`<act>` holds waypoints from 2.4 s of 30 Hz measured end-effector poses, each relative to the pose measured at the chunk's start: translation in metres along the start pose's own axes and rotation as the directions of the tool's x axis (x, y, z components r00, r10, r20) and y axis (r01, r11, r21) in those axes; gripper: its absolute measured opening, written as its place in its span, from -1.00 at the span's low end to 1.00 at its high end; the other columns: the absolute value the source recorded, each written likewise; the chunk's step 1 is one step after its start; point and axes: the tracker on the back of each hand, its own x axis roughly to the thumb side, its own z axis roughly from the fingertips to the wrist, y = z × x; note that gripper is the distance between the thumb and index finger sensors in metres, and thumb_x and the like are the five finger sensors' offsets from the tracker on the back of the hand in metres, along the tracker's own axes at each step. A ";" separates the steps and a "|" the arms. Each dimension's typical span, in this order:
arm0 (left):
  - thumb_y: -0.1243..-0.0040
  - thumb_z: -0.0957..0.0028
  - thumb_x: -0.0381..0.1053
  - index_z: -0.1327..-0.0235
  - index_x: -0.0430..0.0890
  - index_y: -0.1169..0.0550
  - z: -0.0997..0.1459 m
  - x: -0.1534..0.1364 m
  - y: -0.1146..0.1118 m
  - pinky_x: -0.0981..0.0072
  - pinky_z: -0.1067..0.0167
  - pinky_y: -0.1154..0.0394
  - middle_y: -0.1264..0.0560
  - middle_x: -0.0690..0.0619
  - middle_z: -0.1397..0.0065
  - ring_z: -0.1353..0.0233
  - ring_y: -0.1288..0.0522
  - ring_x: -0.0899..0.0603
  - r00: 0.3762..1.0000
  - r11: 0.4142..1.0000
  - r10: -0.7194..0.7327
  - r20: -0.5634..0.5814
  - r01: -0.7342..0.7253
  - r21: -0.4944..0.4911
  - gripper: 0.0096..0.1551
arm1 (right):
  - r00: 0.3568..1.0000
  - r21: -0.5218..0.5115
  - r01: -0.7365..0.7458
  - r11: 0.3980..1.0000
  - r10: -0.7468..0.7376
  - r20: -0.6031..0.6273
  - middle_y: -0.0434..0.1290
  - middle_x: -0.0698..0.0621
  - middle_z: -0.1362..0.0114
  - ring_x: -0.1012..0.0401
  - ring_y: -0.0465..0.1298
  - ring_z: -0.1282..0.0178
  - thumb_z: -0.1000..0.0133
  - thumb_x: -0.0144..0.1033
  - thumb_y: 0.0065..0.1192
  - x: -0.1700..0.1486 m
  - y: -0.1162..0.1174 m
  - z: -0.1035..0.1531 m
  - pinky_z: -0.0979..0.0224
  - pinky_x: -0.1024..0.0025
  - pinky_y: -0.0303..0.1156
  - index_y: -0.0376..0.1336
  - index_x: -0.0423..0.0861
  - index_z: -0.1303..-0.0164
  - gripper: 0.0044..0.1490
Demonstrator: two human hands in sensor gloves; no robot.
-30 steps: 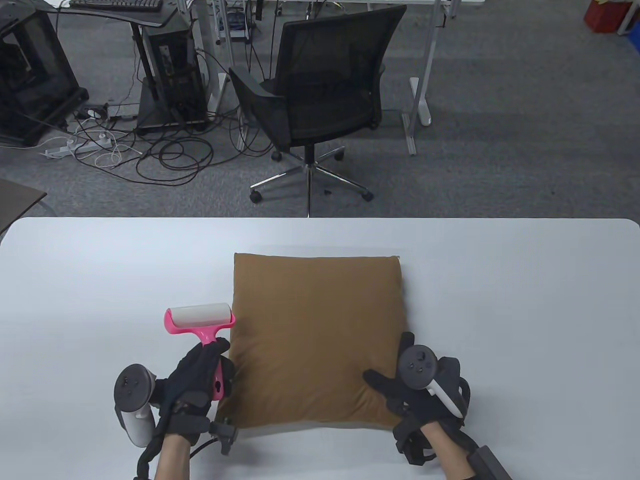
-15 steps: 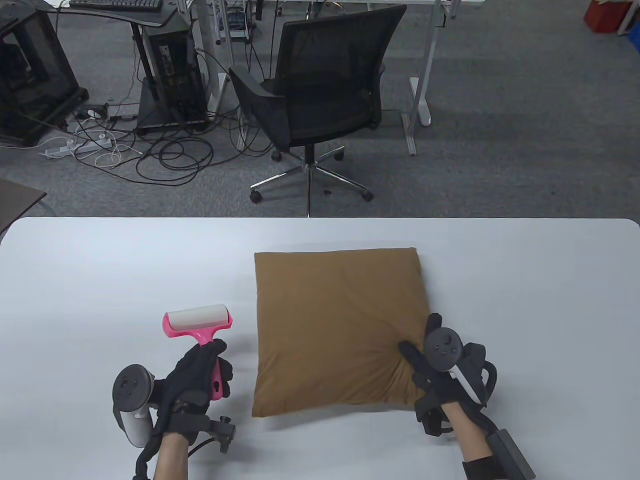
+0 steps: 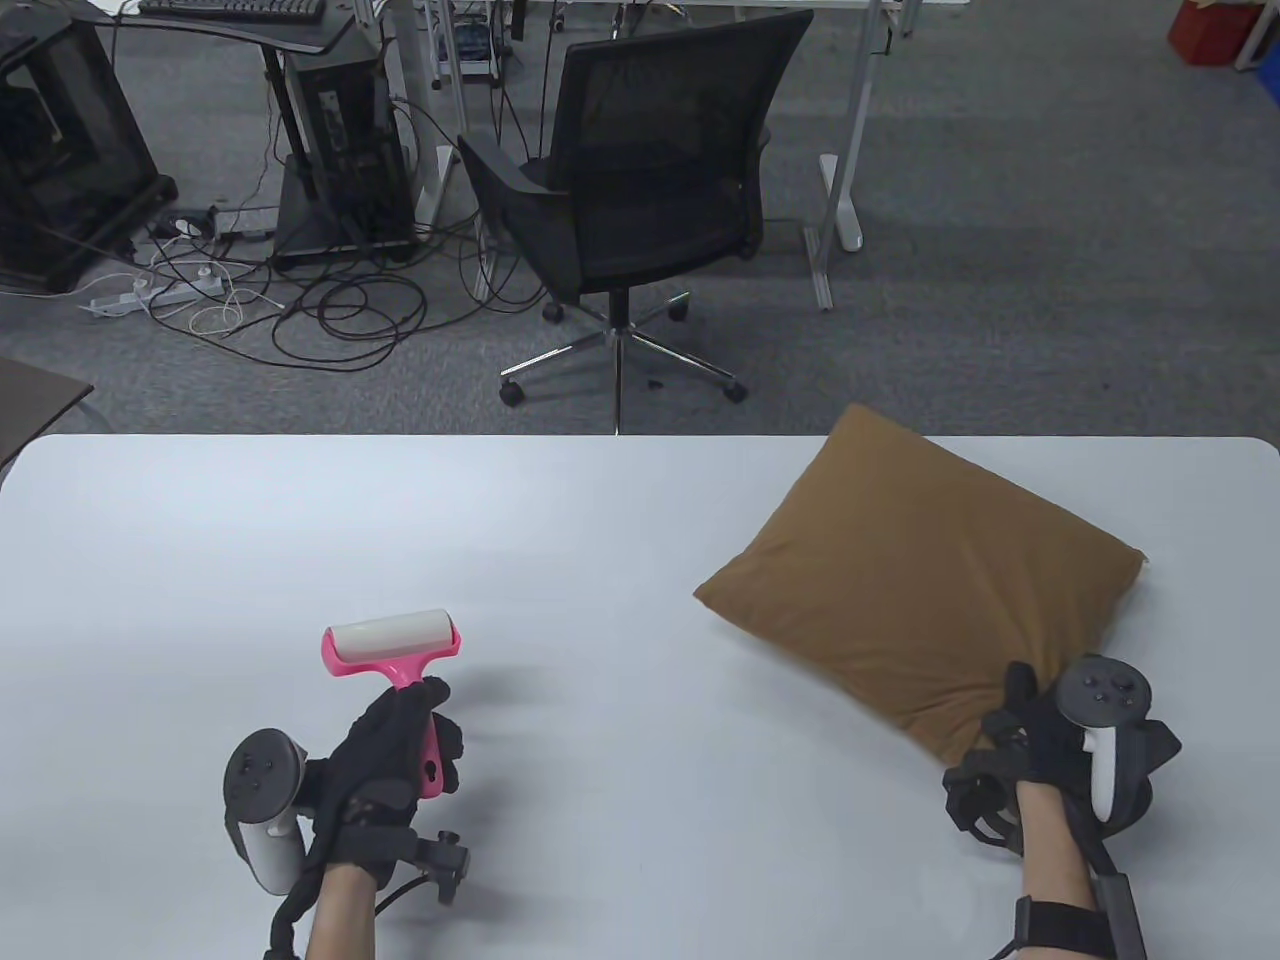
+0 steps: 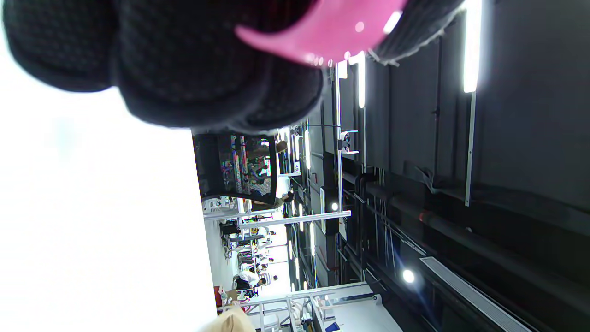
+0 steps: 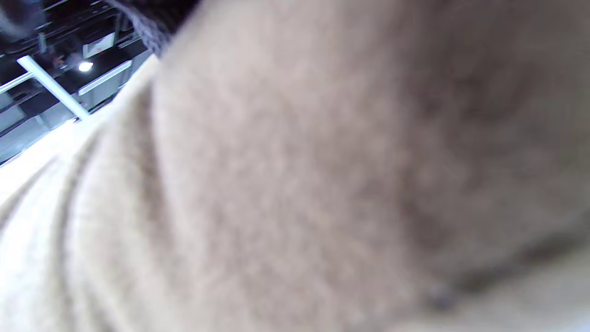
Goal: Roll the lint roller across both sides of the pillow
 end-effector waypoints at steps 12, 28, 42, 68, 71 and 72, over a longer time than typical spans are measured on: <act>-0.24 -0.05 0.30 -0.25 -0.37 -0.47 -0.003 -0.002 0.008 -0.16 0.12 -0.59 -0.71 -0.03 0.14 0.43 -0.69 -0.04 0.989 0.995 -0.095 -0.112 0.097 0.021 -0.15 | 0.968 -0.115 -0.114 0.987 0.137 0.212 -0.40 -0.48 -0.69 -0.37 -0.18 -0.65 -0.29 0.14 -0.10 0.032 -0.006 0.037 -0.49 -0.41 -0.15 -0.53 -0.21 -0.62 0.13; 0.09 -0.13 0.28 -0.22 -0.48 -0.46 -0.008 -0.032 0.063 -0.12 0.23 -0.60 -0.67 -0.11 0.08 0.49 -0.69 -0.01 0.890 0.930 -0.202 -0.408 0.305 0.206 -0.12 | 0.541 -0.130 -0.396 0.909 0.345 0.767 -0.32 -0.48 -0.69 -0.39 -0.08 -0.63 -0.28 0.16 -0.10 0.093 0.075 0.180 -0.43 -0.45 0.00 -0.44 -0.23 -0.66 0.10; -0.01 -0.11 0.33 -0.12 -0.30 -0.64 -0.011 -0.031 0.055 -0.07 0.31 -0.64 -0.75 -0.04 0.20 0.57 -0.72 0.00 0.613 0.776 -0.558 -0.559 0.625 -0.089 -0.22 | 0.568 -0.004 -0.479 0.878 0.313 0.761 -0.31 -0.50 -0.68 -0.40 0.00 -0.61 -0.29 0.15 -0.11 0.088 0.087 0.182 -0.41 -0.44 0.05 -0.40 -0.25 -0.67 0.08; -0.07 0.01 0.48 -0.56 -0.07 -0.29 0.012 0.038 -0.075 -0.38 -0.37 -0.19 -0.32 -0.08 -0.58 -0.56 -0.29 -0.35 0.471 0.487 -0.871 0.137 0.866 0.113 -0.02 | 0.462 -0.041 -0.503 0.863 0.309 0.831 -0.29 -0.30 -0.77 -0.32 -0.08 -0.67 -0.26 0.19 -0.13 0.091 0.105 0.199 -0.43 -0.46 0.00 -0.33 -0.13 -0.70 0.02; -0.01 -0.01 0.47 -0.64 -0.01 -0.07 0.010 0.025 -0.100 -0.38 -0.45 0.02 -0.06 -0.04 -0.71 -0.68 0.01 -0.32 0.451 0.467 -0.858 0.244 0.884 0.007 0.03 | 0.435 -0.066 -0.504 0.861 0.319 0.842 -0.31 -0.26 -0.77 -0.30 -0.14 -0.68 -0.26 0.20 -0.13 0.096 0.110 0.202 -0.43 -0.47 -0.03 -0.34 -0.08 -0.70 0.01; 0.01 -0.02 0.47 -0.64 0.01 0.00 0.010 0.021 -0.106 -0.37 -0.46 0.09 0.04 -0.03 -0.72 -0.69 0.11 -0.30 0.450 0.458 -0.855 0.259 0.888 -0.033 0.04 | 0.424 -0.072 -0.512 0.856 0.325 0.845 -0.32 -0.25 -0.78 -0.29 -0.16 -0.68 -0.26 0.21 -0.13 0.097 0.112 0.203 -0.44 -0.47 -0.05 -0.35 -0.06 -0.70 0.01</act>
